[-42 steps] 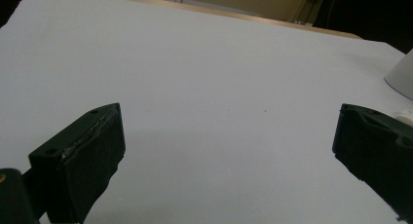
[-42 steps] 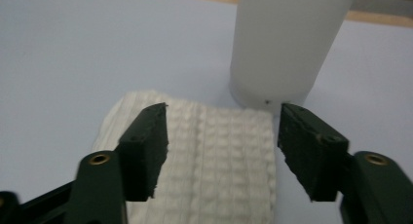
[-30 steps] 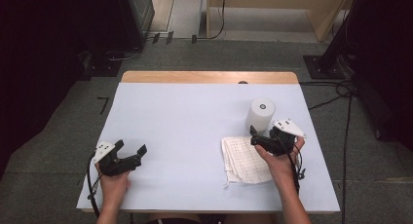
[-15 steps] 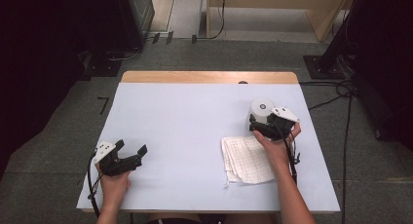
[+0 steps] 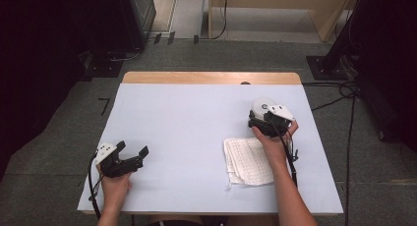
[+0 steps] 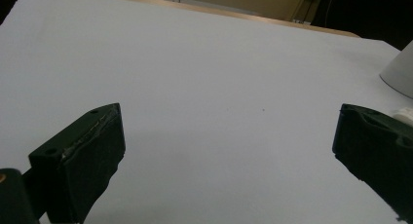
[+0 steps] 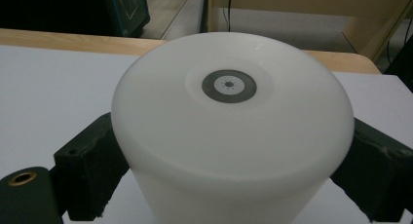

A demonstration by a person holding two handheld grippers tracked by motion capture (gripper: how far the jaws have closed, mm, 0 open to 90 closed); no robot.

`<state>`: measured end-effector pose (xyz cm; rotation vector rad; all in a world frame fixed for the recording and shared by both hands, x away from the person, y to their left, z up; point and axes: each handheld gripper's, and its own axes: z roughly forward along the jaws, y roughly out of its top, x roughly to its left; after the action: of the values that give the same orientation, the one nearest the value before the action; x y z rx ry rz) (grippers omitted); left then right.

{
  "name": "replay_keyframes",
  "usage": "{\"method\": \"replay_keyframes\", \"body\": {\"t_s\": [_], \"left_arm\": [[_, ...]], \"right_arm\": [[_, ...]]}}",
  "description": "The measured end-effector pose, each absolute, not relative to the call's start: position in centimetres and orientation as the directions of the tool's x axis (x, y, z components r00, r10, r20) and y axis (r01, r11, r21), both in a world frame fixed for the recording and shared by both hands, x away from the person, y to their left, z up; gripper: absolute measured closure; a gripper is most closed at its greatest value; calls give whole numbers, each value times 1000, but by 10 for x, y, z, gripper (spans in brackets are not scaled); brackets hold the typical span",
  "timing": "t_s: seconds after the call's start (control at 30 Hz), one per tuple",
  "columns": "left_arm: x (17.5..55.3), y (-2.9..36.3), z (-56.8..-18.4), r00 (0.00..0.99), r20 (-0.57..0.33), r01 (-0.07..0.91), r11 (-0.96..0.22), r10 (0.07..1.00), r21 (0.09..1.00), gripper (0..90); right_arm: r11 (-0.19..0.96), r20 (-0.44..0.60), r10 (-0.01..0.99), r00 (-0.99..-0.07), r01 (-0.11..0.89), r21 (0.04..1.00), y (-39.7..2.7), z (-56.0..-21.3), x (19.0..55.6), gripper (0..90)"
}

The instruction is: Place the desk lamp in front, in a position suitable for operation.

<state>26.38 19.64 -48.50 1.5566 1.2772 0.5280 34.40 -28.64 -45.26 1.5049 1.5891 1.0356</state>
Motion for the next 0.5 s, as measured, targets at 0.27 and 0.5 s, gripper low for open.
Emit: {"method": "replay_keyframes", "body": {"t_s": [0.27, 0.5], "left_arm": [[264, 196, -485, 340, -248, 464, 68, 907, 883, 0], [264, 195, -485, 337, -245, 462, 67, 909, 884, 0]], "right_arm": [[14, 17, 997, -76, 393, 919, -284, -440, 334, 86], [8, 37, 992, -117, 365, 931, -265, -416, 324, 86]]}}
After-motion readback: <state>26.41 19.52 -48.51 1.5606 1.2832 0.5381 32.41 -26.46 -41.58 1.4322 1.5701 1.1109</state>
